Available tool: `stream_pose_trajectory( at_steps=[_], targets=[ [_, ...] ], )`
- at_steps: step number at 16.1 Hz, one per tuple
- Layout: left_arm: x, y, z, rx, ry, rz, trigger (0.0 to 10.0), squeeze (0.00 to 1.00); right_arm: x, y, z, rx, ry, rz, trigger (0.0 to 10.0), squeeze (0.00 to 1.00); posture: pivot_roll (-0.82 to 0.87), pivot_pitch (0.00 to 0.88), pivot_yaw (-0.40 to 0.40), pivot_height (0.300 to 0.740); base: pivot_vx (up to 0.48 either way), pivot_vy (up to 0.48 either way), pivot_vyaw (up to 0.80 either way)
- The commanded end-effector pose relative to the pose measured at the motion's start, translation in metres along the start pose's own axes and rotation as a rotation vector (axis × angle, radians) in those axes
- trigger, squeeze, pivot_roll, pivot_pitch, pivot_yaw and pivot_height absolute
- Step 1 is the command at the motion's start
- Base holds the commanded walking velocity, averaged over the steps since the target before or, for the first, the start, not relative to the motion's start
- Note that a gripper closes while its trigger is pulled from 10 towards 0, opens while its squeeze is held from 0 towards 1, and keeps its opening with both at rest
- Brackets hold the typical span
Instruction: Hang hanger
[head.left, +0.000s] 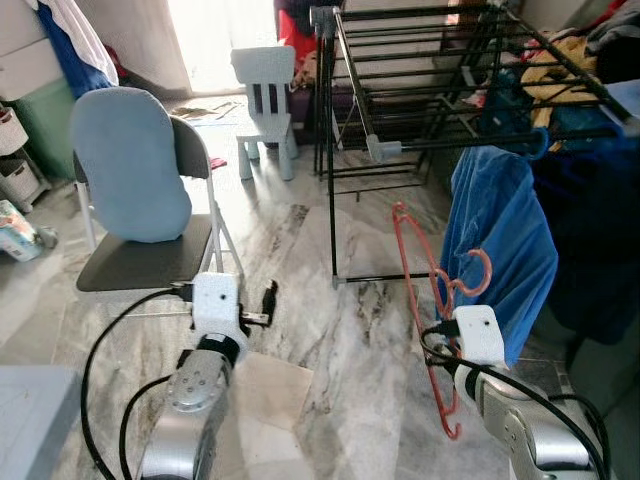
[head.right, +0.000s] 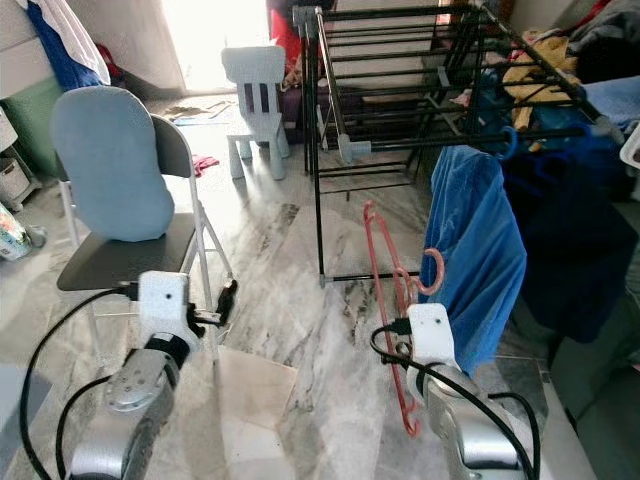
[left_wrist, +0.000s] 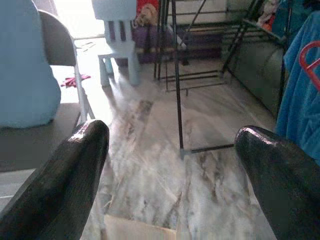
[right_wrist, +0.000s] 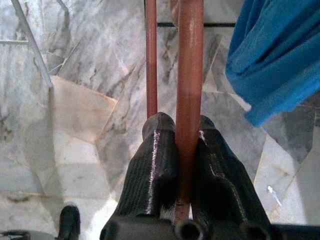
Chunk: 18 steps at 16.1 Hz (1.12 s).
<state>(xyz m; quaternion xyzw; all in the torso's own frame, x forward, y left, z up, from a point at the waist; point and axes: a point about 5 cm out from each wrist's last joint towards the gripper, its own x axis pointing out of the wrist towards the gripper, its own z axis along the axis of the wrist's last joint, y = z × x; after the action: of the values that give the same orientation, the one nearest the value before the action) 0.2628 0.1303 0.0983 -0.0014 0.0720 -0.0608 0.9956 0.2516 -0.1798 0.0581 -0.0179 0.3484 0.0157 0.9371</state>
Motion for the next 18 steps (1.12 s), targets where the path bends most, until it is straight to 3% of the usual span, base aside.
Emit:
stream_pose_trajectory(
  at_steps=[1, 6, 18],
  targets=[
    [0.0031, 0.0002, 0.0009, -0.001, 0.010, -0.012, 10.0, 0.00, 0.0009, -0.0008, -0.0012, 0.000, 0.013, -0.004, 10.0, 0.00, -0.12, 0.000, 0.049, 0.740, 0.285, 0.000, 0.00],
    [0.0020, -0.0052, -0.0013, -0.005, 0.019, -0.036, 10.0, 0.00, 0.0035, -0.0070, 0.0011, 0.000, 0.005, -0.033, 10.0, 0.00, -0.12, 0.000, 0.042, 0.740, 0.441, 0.000, 0.00],
    [0.0033, -0.0063, -0.0025, -0.008, 0.029, -0.040, 10.0, 0.00, 0.0054, -0.0003, 0.0085, -0.038, -0.022, -0.007, 10.0, 0.00, -0.12, 0.000, 0.036, 0.740, 0.476, 0.000, 0.00]
  ],
)
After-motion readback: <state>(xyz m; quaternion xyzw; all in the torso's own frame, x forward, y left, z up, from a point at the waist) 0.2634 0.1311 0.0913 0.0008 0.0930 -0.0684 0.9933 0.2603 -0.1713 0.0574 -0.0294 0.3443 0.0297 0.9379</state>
